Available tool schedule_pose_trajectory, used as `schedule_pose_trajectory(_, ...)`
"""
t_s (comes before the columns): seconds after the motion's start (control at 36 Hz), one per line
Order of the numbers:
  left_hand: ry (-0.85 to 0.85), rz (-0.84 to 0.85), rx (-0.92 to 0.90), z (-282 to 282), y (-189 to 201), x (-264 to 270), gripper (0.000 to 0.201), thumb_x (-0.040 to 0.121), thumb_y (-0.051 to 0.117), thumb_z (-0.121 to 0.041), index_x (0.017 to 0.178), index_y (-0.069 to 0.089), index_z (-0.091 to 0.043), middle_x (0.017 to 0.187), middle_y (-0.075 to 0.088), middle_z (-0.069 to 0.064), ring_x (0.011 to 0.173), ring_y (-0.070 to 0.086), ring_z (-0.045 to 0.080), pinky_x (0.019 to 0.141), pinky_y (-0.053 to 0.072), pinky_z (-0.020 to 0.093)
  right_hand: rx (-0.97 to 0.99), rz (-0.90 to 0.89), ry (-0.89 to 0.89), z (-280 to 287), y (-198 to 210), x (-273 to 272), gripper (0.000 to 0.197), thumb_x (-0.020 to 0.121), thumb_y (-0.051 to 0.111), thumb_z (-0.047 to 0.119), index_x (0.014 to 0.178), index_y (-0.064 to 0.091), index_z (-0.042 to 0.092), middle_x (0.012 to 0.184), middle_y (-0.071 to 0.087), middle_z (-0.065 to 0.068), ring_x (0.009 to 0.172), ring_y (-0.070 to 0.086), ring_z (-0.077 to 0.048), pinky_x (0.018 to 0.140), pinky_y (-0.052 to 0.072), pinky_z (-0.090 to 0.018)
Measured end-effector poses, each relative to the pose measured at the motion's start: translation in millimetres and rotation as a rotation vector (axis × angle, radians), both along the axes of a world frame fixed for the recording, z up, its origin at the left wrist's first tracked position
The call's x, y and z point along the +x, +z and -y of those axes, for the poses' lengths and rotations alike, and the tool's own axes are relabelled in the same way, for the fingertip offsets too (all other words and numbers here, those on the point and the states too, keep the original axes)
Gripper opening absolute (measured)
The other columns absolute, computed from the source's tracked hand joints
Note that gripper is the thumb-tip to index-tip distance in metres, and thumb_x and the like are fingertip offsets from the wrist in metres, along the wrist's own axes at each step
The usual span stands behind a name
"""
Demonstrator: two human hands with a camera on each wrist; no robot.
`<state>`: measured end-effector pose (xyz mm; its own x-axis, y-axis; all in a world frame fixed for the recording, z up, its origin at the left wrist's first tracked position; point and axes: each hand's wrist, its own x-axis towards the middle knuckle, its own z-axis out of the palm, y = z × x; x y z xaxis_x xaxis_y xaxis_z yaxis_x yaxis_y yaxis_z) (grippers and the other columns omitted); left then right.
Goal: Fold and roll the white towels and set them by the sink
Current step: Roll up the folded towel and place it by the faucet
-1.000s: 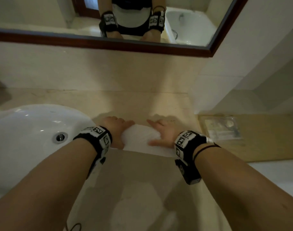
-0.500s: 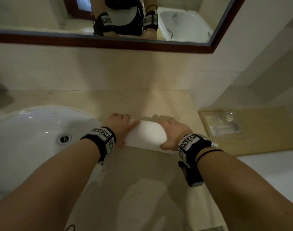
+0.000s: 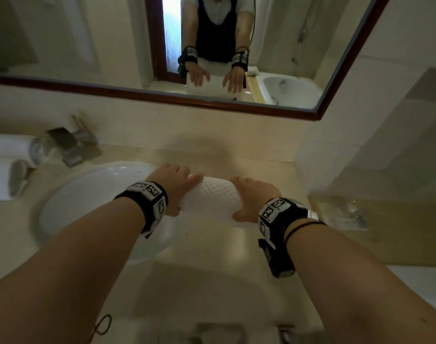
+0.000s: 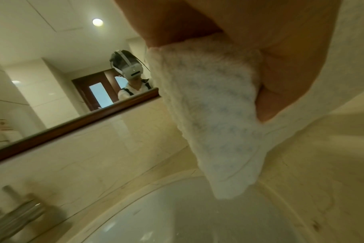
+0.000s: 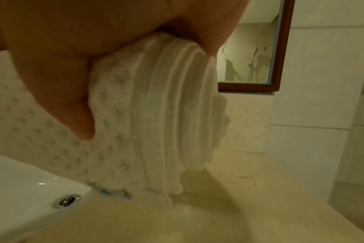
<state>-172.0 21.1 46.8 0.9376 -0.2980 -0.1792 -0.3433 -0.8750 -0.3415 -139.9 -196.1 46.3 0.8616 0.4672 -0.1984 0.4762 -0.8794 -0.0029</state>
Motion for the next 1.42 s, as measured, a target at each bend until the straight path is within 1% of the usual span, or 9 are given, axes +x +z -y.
schedule_pose_trajectory(0.33, 0.136, 0.052, -0.022, -43.9, 27.9, -98.9, 0.094, 0.066, 0.070, -0.044, 0.141, 0.015, -0.027, 0.129, 0.042, 0.004, 0.113, 0.047, 0.024, 0.100, 0.040, 0.036, -0.010, 0.054, 0.131, -48.4, 32.6, -76.8, 0.079, 0.070, 0.069, 0.051, 0.136, 0.030, 0.030, 0.117, 0.054, -0.001, 0.099, 0.059, -0.026, 0.075, 0.048, -0.035)
schedule_pose_trajectory(0.42, 0.156, 0.065, -0.007, -65.4, 32.3, -114.2, 0.095, 0.067, 0.068, -0.045, 0.142, 0.013, -0.027, 0.131, 0.040, 0.005, 0.115, 0.045, 0.025, 0.100, 0.039, 0.036, -0.019, 0.062, 0.152, -72.5, 37.8, -86.2, 0.082, 0.070, 0.068, 0.053, 0.138, 0.028, 0.030, 0.118, 0.054, -0.002, 0.098, 0.059, -0.027, 0.078, 0.052, -0.037)
schedule_pose_trajectory(0.5, 0.173, 0.074, 0.006, -92.7, 36.1, -125.4, 0.094, 0.069, 0.068, -0.045, 0.142, 0.012, -0.027, 0.133, 0.038, 0.005, 0.115, 0.044, 0.026, 0.101, 0.038, 0.037, -0.012, 0.073, 0.167, -100.2, 41.3, -92.5, 0.086, 0.071, 0.068, 0.054, 0.141, 0.025, 0.030, 0.123, 0.053, -0.001, 0.104, 0.058, -0.028, 0.080, 0.048, -0.036)
schedule_pose_trajectory(0.69, 0.194, 0.087, 0.027, -175.5, 50.0, -135.7, 0.094, 0.070, 0.068, -0.045, 0.143, 0.011, -0.026, 0.131, 0.039, 0.007, 0.116, 0.045, 0.027, 0.101, 0.040, 0.039, 0.022, 0.073, 0.173, -184.9, 48.4, -97.9, 0.090, 0.070, 0.069, 0.056, 0.143, 0.022, 0.030, 0.124, 0.052, -0.001, 0.104, 0.058, -0.027, 0.082, 0.051, -0.037)
schedule_pose_trajectory(0.83, 0.198, 0.101, 0.053, -233.2, 55.9, -135.4, 0.093, 0.071, 0.067, -0.042, 0.144, 0.012, -0.026, 0.139, 0.037, 0.007, 0.123, 0.042, 0.026, 0.106, 0.037, 0.038, 0.041, 0.078, 0.177, -243.4, 50.5, -97.5, 0.089, 0.072, 0.070, 0.054, 0.143, 0.023, 0.028, 0.124, 0.052, -0.002, 0.102, 0.057, -0.028, 0.078, 0.049, -0.035)
schedule_pose_trajectory(1.0, 0.209, 0.087, 0.055, -285.3, 56.8, -140.2, 0.094, 0.070, 0.067, -0.044, 0.144, 0.011, -0.027, 0.135, 0.039, 0.005, 0.117, 0.044, 0.024, 0.102, 0.038, 0.035, 0.042, 0.051, 0.189, -297.7, 48.8, -98.6, 0.085, 0.068, 0.070, 0.054, 0.138, 0.028, 0.030, 0.118, 0.054, -0.001, 0.099, 0.058, -0.027, 0.079, 0.050, -0.037)
schedule_pose_trajectory(1.19, 0.345, 0.063, 0.031, -330.2, 43.1, -147.4, 0.096, 0.067, 0.068, -0.039, 0.144, 0.012, -0.029, 0.139, 0.036, 0.004, 0.121, 0.043, 0.023, 0.104, 0.038, 0.034, 0.023, 0.053, 0.255, -349.4, 44.1, -94.1, 0.084, 0.068, 0.071, 0.053, 0.137, 0.030, 0.028, 0.119, 0.054, -0.001, 0.104, 0.057, -0.026, 0.085, 0.048, -0.037)
schedule_pose_trajectory(1.33, 0.426, 0.021, 0.027, -362.2, 35.3, -155.9, 0.098, 0.071, 0.066, -0.043, 0.147, 0.006, -0.027, 0.139, 0.036, 0.006, 0.121, 0.042, 0.024, 0.104, 0.037, 0.035, -0.013, 0.045, 0.339, -387.5, 40.0, -91.8, 0.078, 0.071, 0.070, 0.050, 0.134, 0.032, 0.025, 0.118, 0.054, -0.003, 0.102, 0.058, -0.028, 0.075, 0.044, -0.035)
schedule_pose_trajectory(1.42, 0.458, 0.012, 0.025, -383.2, 31.8, -162.6, 0.100, 0.072, 0.066, -0.043, 0.148, 0.002, -0.026, 0.141, 0.033, 0.006, 0.122, 0.042, 0.025, 0.105, 0.036, 0.035, -0.019, 0.057, 0.373, -410.8, 37.4, -92.9, 0.080, 0.070, 0.069, 0.051, 0.135, 0.031, 0.025, 0.117, 0.058, -0.004, 0.100, 0.059, -0.029, 0.075, 0.047, -0.035)
